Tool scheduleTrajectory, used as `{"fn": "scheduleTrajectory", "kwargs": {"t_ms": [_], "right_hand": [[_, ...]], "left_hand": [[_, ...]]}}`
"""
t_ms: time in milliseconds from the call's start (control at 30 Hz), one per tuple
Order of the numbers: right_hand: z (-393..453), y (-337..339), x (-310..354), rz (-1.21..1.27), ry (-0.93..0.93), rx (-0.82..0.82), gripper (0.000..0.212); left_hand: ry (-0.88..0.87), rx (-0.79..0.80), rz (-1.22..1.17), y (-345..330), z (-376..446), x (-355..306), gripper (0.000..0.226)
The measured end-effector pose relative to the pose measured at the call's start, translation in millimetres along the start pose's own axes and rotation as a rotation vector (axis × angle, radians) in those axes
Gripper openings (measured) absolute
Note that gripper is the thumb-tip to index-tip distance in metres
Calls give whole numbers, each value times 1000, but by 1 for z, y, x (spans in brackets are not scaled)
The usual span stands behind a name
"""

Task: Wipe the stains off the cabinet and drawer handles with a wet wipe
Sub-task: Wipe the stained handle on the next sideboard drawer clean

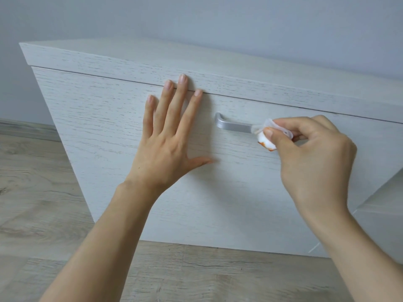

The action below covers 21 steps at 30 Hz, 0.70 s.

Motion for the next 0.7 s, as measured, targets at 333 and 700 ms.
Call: {"fn": "scheduleTrajectory", "kwargs": {"t_ms": [333, 700], "right_hand": [[20, 44, -20, -8, -64, -39, 3], [113, 50, -14, -35, -216, 262, 4]], "left_hand": [[-108, 174, -29, 16, 0, -12, 107], [-116, 349, -195, 64, 106, -27, 67]]}}
Point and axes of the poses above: each hand's wrist, its own z-axis towards the middle knuckle, its own y-axis out of the back of the hand, x = y × z, the point moved 10 cm from there along z, towards the middle knuckle, and after that the axes turned 1 degree about -x, right-handed, at the moved point
